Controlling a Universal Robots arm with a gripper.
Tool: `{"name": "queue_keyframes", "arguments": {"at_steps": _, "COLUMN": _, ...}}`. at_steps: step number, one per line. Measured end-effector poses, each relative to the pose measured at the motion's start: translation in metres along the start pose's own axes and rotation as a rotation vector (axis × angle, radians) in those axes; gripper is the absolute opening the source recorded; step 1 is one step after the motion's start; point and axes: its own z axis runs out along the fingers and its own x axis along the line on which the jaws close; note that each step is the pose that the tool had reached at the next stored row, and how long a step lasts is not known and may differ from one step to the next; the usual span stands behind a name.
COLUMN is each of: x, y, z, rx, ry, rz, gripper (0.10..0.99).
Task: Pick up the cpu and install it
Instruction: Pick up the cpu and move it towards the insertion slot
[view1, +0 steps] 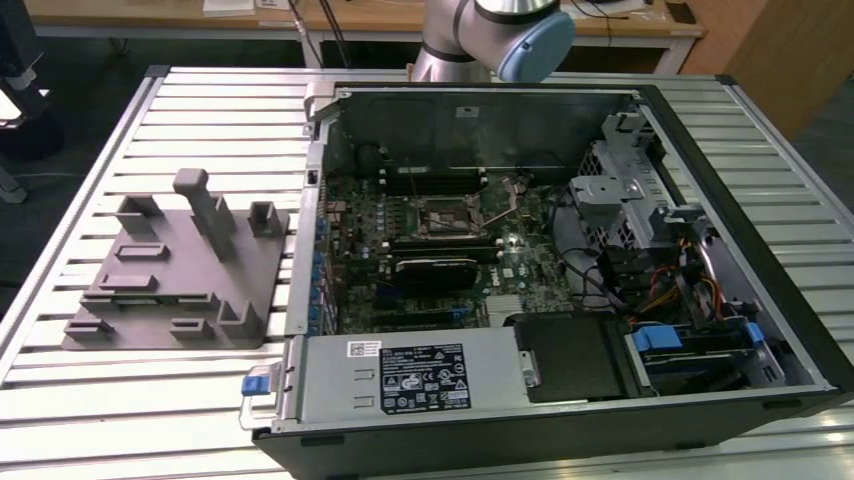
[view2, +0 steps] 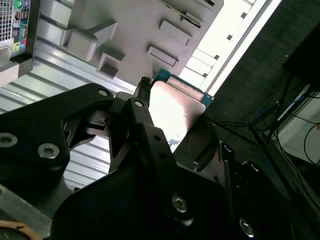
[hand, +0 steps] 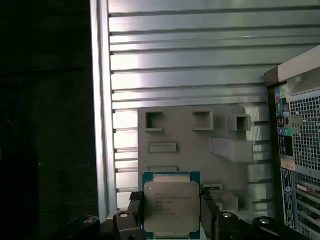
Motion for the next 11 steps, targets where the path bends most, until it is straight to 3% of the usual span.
{"name": "queue_keyframes", "arguments": {"at_steps": 5, "x": -0.0083, "y": 0.0006, "z": 0.0003, "rx": 0.000, "ry": -0.0001, "rz": 0.000, "gripper": 0.541}}
{"name": "queue_keyframes", "arguments": {"at_steps": 11, "x": -0.0273, "y": 0.0019, "z": 0.0007, "rx": 0.000, "ry": -0.0001, "rz": 0.000, "gripper": 0.541}}
